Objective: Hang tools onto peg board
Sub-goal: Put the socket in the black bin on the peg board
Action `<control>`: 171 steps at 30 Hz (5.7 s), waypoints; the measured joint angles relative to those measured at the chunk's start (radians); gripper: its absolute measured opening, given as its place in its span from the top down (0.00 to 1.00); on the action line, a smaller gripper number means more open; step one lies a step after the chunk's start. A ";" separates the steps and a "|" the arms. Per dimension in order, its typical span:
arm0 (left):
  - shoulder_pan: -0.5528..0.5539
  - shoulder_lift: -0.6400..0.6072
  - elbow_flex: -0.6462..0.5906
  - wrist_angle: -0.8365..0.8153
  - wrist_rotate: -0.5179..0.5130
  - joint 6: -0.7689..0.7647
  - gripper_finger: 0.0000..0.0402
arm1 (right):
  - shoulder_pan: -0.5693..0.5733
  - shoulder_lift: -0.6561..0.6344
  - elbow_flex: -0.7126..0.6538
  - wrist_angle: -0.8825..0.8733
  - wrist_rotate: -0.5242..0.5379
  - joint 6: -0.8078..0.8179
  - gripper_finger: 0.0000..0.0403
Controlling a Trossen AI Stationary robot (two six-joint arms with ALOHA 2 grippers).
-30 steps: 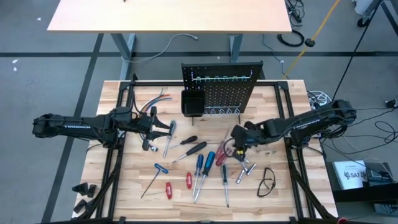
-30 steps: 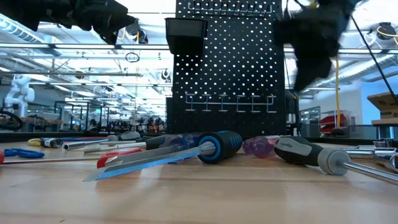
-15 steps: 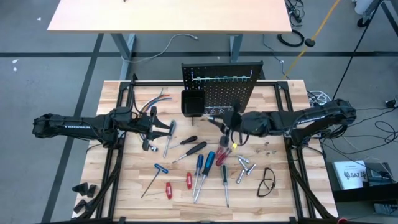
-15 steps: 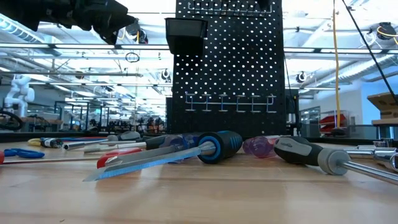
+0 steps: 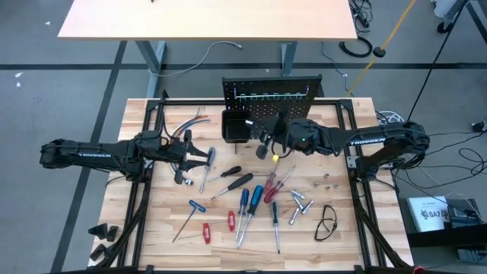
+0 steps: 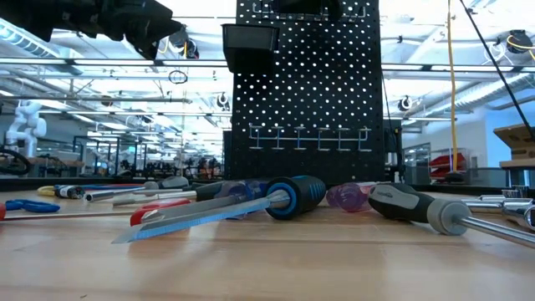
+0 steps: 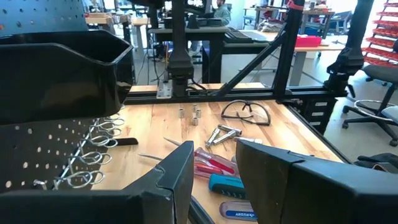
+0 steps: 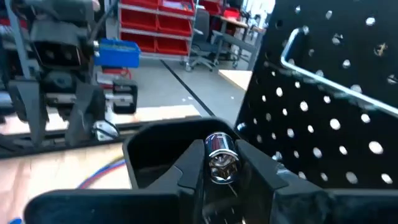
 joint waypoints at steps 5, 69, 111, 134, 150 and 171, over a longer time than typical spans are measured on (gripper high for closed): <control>0.000 0.000 0.000 -0.001 -0.061 0.003 0.68 | -0.009 0.033 0.000 0.045 -0.028 -0.017 0.85; -0.001 0.040 0.000 -0.311 -0.087 -0.335 0.68 | 0.252 0.000 0.000 -0.954 -0.366 0.785 0.50; -0.048 0.308 0.000 -0.411 -0.128 -0.609 0.68 | 0.392 -0.020 -0.411 -1.144 -0.337 1.446 0.50; -0.048 0.307 0.000 -0.411 -0.128 -0.608 0.68 | 0.345 -0.021 -0.520 -0.966 -0.333 1.401 0.70; -0.048 0.307 0.000 -0.411 -0.128 -0.608 0.68 | 0.345 -0.017 -0.494 -0.978 -0.338 1.385 0.87; -0.048 0.307 0.000 -0.409 -0.134 -0.608 0.68 | 0.334 -0.020 0.034 -0.518 0.072 0.660 0.87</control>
